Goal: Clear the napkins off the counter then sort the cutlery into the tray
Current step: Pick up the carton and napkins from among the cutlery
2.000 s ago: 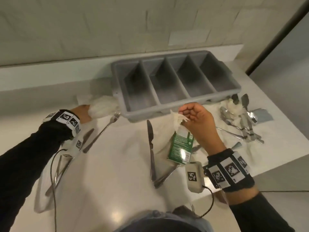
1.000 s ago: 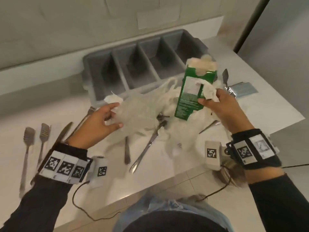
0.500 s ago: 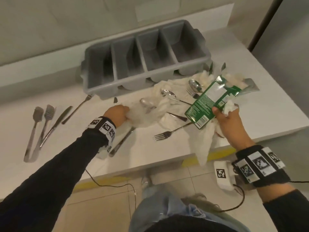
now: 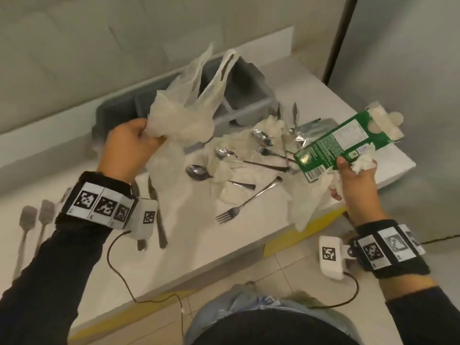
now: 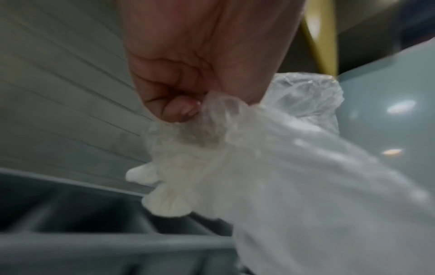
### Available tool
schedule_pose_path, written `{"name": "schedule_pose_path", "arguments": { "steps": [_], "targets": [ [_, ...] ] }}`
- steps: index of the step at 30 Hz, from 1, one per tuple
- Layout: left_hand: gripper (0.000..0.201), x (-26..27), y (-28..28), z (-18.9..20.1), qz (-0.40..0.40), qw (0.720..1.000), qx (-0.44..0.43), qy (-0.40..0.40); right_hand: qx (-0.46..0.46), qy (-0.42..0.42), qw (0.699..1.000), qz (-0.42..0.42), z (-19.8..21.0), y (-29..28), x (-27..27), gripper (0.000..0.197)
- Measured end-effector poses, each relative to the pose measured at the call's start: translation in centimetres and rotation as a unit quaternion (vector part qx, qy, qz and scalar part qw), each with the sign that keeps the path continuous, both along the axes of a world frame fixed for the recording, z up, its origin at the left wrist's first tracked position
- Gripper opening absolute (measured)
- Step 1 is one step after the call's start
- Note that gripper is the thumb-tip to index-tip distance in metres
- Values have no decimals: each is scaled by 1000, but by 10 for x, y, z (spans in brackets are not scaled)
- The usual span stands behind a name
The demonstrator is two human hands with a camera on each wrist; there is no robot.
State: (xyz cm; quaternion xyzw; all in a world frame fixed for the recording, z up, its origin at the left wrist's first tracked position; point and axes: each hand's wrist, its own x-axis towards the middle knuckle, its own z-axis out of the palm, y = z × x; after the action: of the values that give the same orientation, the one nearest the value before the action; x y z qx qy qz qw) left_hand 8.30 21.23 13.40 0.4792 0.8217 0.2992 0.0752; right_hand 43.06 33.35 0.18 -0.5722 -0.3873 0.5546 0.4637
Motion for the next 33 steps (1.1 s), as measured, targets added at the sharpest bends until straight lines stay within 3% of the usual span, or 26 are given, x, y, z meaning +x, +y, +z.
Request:
{"name": "schedule_pose_path", "arguments": {
  "steps": [2, 5, 9, 12, 14, 16, 20, 25, 27, 33],
  "targets": [
    [20, 48, 16, -4, -93, 994, -26, -46, 0, 29, 997, -78, -1, -12, 29, 40],
    [31, 127, 35, -30, -232, 958, -76, -153, 6, 35, 979, -200, -12, -45, 79, 36],
    [15, 236, 32, -96, -350, 891, -154, -244, -21, 21, 937, -348, -42, -106, 132, 59],
    [36, 303, 10, -166, -396, 839, -255, -273, -88, 2, 886, -456, -86, -151, 162, 40],
    [31, 333, 2, -220, -385, 814, -335, -279, -127, -12, 851, -509, -123, -176, 177, 33],
    [27, 350, 4, -278, -344, 813, -389, -263, -171, -2, 821, -545, -158, -195, 186, 31],
    [18, 380, 39, -409, -242, 817, -462, -247, -233, 22, 765, -599, -231, -213, 209, 46],
    [6, 447, 98, -537, -174, 832, -434, -299, -237, 37, 751, -616, -342, -206, 239, 46],
    [5, 479, 115, -576, -185, 834, -400, -331, -234, 54, 748, -618, -387, -195, 250, 42],
    [48, 528, 145, -702, -327, 824, -364, -287, -191, 50, 767, -610, -486, -160, 281, 39]
  ]
}}
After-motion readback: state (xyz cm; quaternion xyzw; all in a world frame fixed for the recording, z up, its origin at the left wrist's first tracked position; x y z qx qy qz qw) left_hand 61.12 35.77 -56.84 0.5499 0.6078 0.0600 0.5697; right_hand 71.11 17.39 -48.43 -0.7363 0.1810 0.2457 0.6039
